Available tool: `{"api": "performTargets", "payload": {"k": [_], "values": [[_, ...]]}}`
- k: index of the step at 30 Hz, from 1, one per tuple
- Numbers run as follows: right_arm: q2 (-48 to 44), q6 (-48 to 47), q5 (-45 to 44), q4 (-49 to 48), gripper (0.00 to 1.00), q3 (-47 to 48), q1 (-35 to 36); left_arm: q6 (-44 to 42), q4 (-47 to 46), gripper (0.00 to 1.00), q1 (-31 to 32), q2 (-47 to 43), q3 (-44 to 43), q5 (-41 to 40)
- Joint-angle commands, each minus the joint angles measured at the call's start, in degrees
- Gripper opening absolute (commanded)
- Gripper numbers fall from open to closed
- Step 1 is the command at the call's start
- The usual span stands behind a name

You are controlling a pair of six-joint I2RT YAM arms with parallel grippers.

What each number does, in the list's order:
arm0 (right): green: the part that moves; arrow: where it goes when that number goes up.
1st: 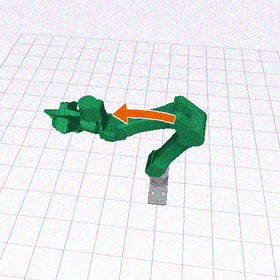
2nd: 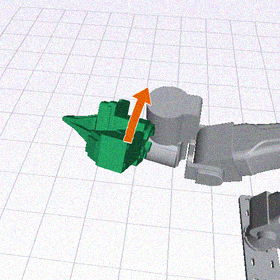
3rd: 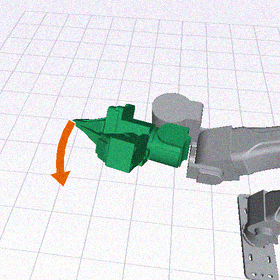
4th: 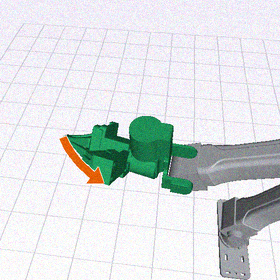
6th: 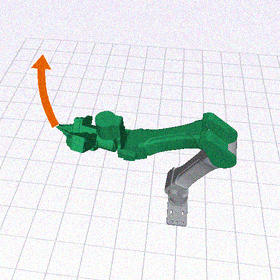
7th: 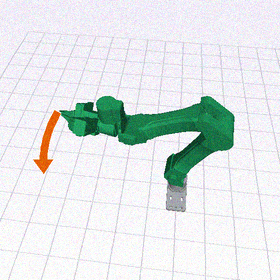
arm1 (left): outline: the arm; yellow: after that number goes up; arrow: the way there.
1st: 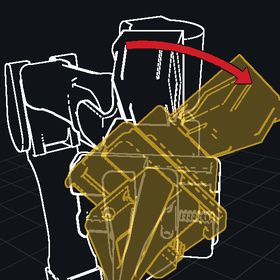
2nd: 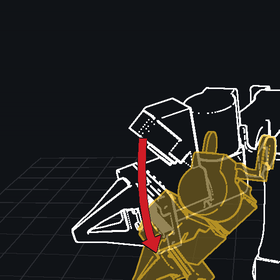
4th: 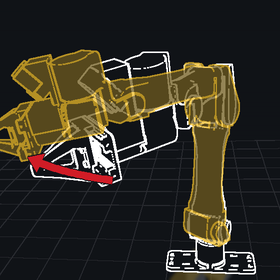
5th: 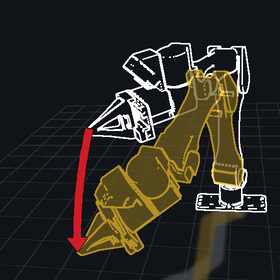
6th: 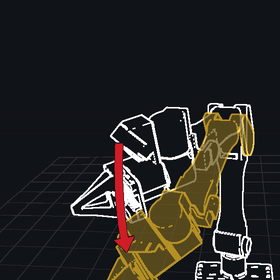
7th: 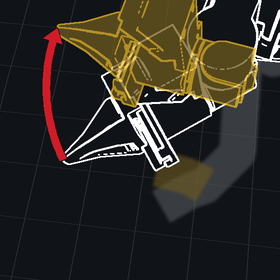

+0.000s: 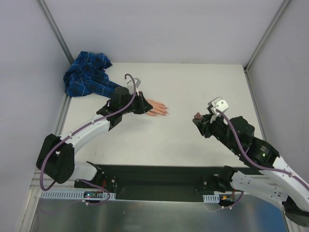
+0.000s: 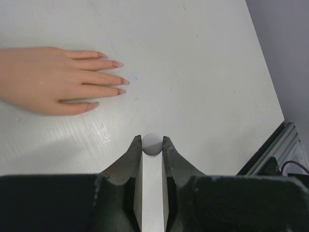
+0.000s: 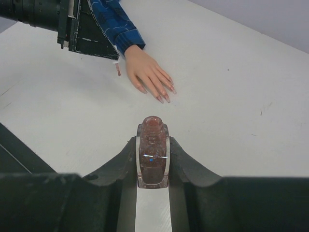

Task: Paint the nails

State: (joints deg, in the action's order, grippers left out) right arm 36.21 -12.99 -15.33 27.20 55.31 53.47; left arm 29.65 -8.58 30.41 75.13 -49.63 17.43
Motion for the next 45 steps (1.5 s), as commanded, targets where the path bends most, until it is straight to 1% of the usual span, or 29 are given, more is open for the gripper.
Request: {"api": "performTargets", "payload": {"k": [1,4,5,6,8,9,12,18,20,22,25,30,36,45], "values": [[1.0,-1.2,-5.0,-4.4,0.0,0.7,-1.7,1.3,-13.1,0.0,-1.4,4.9,-1.1,-0.8],[2.1,-2.0,-2.9,-5.8,0.0,0.2,-4.9,1.6,-16.4,0.0,-1.8,9.4,-0.9,-0.6],[2.5,-2.1,-0.5,-6.8,0.0,0.0,-6.0,1.6,-18.5,0.0,-1.8,11.4,-0.9,-0.5],[2.7,-2.2,0.8,-7.3,0.0,-0.2,-8.3,1.7,-19.1,0.0,-1.9,12.2,-0.8,-0.4],[3.5,-2.5,4.8,-7.6,0.0,0.3,-10.7,1.8,-20.9,0.0,-1.9,14.0,-0.6,-0.6],[4.2,-2.6,5.9,-7.6,0.0,0.5,-12.9,1.9,-21.5,0.0,-2.0,14.3,-0.2,-0.6],[4.9,-2.9,9.9,-7.8,0.0,0.9,-16.3,1.4,-23.8,0.0,-2.0,15.8,1.5,-1.4],[4.7,-2.9,14.5,-8.8,0.0,-0.5,-20.3,1.0,-32.6,0.0,-1.9,17.9,6.0,-2.8],[4.5,-2.7,14.8,-8.9,0.0,-0.7,-21.0,1.0,-32.9,0.0,-1.9,18.3,6.9,-3.6],[4.1,-2.6,17.1,-8.9,0.01,-1.1,-22.0,0.4,-33.7,0.0,-1.9,18.6,7.7,-4.2],[3.6,-2.6,17.4,-8.8,0.0,-1.5,-22.7,-0.8,-35.5,0.0,-1.8,19.2,8.9,-4.4],[3.6,-2.6,17.9,-8.8,0.0,-1.5,-23.5,-1.7,-36.3,0.0,-1.3,21.3,8.2,-5.1],[4.0,-2.8,18.5,-8.8,0.0,-1.8,-23.9,-3.5,-36.1,0.0,-1.1,22.1,7.8,-8.5],[4.8,-3.1,19.6,-9.4,0.0,-2.0,-24.3,-3.4,-36.3,0.0,-1.0,24.1,7.0,-6.7]]}}
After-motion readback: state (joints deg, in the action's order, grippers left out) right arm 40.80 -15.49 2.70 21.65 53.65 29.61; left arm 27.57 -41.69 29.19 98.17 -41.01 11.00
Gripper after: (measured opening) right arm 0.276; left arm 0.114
